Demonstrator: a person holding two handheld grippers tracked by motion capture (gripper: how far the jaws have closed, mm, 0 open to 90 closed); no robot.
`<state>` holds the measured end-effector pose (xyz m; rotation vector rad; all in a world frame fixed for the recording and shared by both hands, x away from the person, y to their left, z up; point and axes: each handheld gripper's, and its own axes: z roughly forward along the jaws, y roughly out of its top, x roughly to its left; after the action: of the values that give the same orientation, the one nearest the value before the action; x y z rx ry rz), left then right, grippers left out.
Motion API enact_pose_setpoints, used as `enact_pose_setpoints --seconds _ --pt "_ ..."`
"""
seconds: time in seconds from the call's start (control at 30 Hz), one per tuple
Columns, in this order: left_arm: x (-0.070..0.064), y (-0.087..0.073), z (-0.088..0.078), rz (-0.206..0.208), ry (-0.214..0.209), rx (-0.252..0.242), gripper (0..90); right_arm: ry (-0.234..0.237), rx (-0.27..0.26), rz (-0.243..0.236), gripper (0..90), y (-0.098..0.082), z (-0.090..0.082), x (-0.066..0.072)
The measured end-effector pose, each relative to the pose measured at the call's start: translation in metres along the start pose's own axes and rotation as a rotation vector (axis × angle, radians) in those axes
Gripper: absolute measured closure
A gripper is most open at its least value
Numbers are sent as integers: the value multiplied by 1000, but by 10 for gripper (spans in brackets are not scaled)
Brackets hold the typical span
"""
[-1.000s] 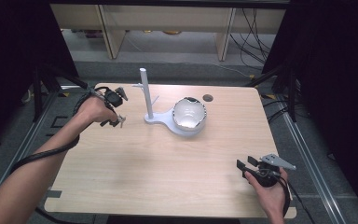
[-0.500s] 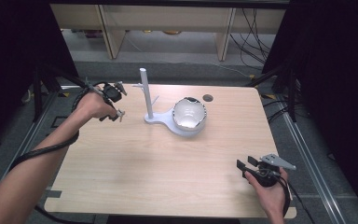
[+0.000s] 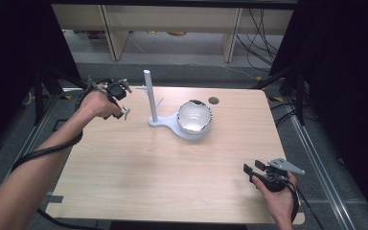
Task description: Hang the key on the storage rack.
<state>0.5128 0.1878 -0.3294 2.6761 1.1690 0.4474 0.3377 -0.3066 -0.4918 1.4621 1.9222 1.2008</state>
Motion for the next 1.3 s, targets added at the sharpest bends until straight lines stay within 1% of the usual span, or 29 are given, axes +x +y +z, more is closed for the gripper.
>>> enact_pose_setpoints --seconds 0.03,0.13,0.17,0.2,0.27,0.3,0.33,0.37,0.4,0.43,0.47,0.53,0.57,0.6,0.63,0.7,0.73,0.8,0.83,0.87,0.9,0.93,0.97,1.03,1.07,1.1,1.17,1.23,1.3 --pt "0 0 0 2 1 -10 802 8 13 35 458 0 -1 2" --pt "1 2 -2 6 12 -19 801 5 8 37 458 0 0 3" --pt "1 3 -3 12 14 -22 802 3 2 -2 458 0 0 0" --pt "2 3 -4 15 13 -21 801 2 4 -2 458 0 0 0" --pt "1 5 -6 19 20 -31 802 15 7 32 459 -1 -1 2" --pt "1 6 -8 11 19 -30 801 14 7 30 459 -1 0 2" --pt "1 7 -9 20 23 -36 802 14 7 31 459 -1 0 2" --pt "1 7 -9 17 20 -38 802 10 5 -6 458 0 -1 0" --pt "0 7 -10 20 25 -43 802 4 0 -11 459 0 0 -1" --pt "0 8 -11 26 27 -45 801 5 10 33 459 -1 0 3" --pt "-1 8 -12 18 28 -48 801 6 12 35 459 -1 0 3" --pt "-1 10 -13 26 33 -53 801 17 7 32 459 -1 0 3" --pt "-1 10 -14 35 34 -60 801 28 8 45 459 -1 -1 4" --pt "-2 10 -15 24 35 -70 801 27 10 48 459 -1 -1 4" --pt "-1 11 -16 39 42 -68 802 29 11 51 459 -1 -1 4" --pt "-1 12 -18 27 48 -87 802 14 11 37 459 -1 -1 3" --pt "-1 12 -19 35 56 -88 802 12 6 19 459 -1 0 1" --pt "-1 13 -21 34 57 -96 802 27 16 55 459 -1 -1 3" --pt "-1 13 -21 34 57 -96 801 25 10 47 459 -1 -1 3" --pt "0 14 -22 44 59 -89 802 23 5 -3 459 0 -1 -1" --pt "0 14 -22 44 59 -89 802 23 5 -3 459 0 -1 -1" --pt "-1 16 -24 52 67 -84 802 23 2 32 459 -1 0 2" --pt "-1 16 -25 52 68 -81 802 3 1 -9 459 0 0 -1" --pt "-1 18 -26 58 68 -80 801 2 6 15 459 0 0 1" --pt "-1 19 -26 65 78 -87 802 15 11 40 459 -1 -1 3" --pt "-2 20 -27 61 77 -83 801 13 8 42 459 -1 -1 3" --pt "-1 23 -29 75 85 -87 801 2 -2 2 459 0 0 -1" --pt "-2 25 -31 63 91 -94 801 4 5 12 459 0 0 -1" --pt "-2 26 -32 76 95 -93 801 5 3 16 459 0 0 -1"
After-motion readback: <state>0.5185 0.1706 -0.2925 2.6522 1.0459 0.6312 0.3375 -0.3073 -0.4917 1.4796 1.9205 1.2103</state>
